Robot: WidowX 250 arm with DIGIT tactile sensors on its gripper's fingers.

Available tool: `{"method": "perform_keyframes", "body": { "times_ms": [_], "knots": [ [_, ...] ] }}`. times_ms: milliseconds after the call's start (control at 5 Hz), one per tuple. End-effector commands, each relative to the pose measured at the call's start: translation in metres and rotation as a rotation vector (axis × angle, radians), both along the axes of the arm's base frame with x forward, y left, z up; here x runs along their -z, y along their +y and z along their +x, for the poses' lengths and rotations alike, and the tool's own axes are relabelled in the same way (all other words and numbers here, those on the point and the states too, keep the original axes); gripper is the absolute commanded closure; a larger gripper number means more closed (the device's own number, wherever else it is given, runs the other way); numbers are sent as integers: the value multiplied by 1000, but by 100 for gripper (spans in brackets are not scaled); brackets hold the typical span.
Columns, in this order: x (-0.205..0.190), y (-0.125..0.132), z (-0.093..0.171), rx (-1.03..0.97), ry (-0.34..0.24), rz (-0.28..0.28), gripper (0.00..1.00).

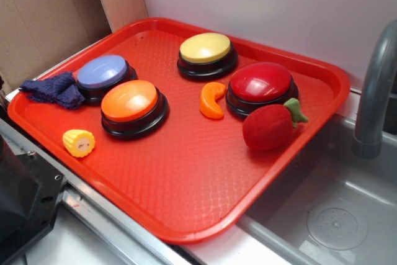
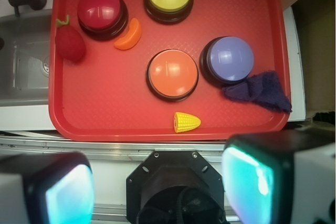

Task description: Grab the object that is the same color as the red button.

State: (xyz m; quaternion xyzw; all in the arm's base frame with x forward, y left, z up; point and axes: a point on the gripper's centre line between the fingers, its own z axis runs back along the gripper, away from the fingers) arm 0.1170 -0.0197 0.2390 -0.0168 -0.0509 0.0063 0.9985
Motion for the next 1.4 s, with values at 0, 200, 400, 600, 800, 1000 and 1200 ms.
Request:
{"method": "perform_keyframes", "body": {
  "times_ms": [0,200,400,600,800,1000,1200],
  "knots": [
    [0,0,0,0,0,0,0],
    [10,-13,17,60,11,2,0],
    [19,-28,34,15,-1,-28,0],
    [36,-49,60,-20,8,-48,0],
    [52,-74,83,-13,-13,-44,0],
    [71,-92,102,-10,2,-55,0],
    [95,-106,117,-56,8,-104,0]
  ]
}}
